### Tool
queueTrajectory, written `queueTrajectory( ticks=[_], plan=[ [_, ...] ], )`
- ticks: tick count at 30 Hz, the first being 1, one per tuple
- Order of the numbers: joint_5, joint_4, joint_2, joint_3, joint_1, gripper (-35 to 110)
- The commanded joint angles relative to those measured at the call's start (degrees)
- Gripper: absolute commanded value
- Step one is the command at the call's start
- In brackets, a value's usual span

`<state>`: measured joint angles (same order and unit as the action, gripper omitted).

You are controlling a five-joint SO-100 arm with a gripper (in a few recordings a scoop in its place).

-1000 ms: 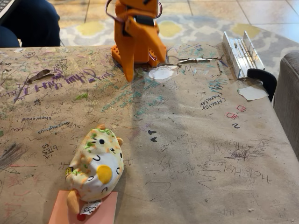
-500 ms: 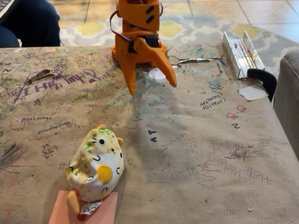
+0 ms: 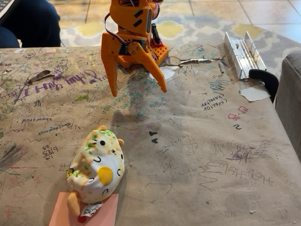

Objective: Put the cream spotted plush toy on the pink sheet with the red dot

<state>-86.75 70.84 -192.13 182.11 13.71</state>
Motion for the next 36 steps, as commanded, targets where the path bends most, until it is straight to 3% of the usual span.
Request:
queueTrajectory(
  ticks=[1,16,36],
  plan=[
    [-1.14,0.88,-0.62,1.14,-1.67,44],
    [5.19,1.05,-0.62,1.14,-11.78,41],
    [8.61,0.88,-0.97,1.14,-9.67,38]
  ],
)
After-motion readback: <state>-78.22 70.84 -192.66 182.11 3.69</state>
